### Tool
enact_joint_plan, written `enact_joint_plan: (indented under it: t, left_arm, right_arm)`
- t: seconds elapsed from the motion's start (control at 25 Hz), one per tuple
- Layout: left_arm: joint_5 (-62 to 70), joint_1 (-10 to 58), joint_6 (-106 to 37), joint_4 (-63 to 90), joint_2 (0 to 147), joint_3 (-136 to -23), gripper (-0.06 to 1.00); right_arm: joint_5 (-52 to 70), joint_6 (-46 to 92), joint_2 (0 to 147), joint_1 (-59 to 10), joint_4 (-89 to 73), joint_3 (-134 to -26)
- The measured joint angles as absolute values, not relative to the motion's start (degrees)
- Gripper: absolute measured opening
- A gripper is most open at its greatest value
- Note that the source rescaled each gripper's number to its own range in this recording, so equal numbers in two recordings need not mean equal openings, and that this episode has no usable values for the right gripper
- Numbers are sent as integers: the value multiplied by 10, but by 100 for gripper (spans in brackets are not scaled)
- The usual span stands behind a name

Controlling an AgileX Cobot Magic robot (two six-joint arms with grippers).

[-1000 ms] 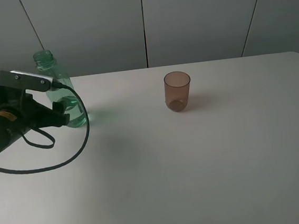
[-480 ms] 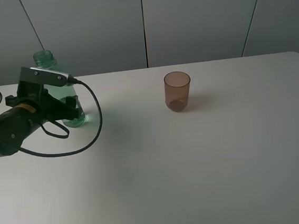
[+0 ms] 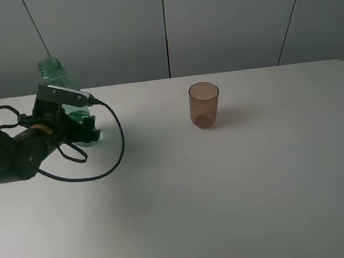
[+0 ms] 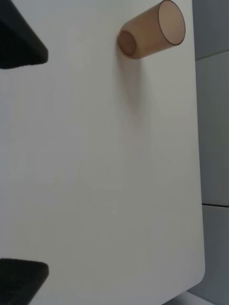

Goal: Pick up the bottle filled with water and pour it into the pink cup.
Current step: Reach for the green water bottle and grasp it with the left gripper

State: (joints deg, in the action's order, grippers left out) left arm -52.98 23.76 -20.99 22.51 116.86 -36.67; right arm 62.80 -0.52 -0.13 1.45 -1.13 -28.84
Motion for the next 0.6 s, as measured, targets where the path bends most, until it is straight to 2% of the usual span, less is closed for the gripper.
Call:
enact_joint_plan:
  t: [0.6]
  left_arm:
    - [-568, 238, -184, 214, 1208, -387, 100]
  right_arm:
    - [628, -5, -1, 15, -11, -288]
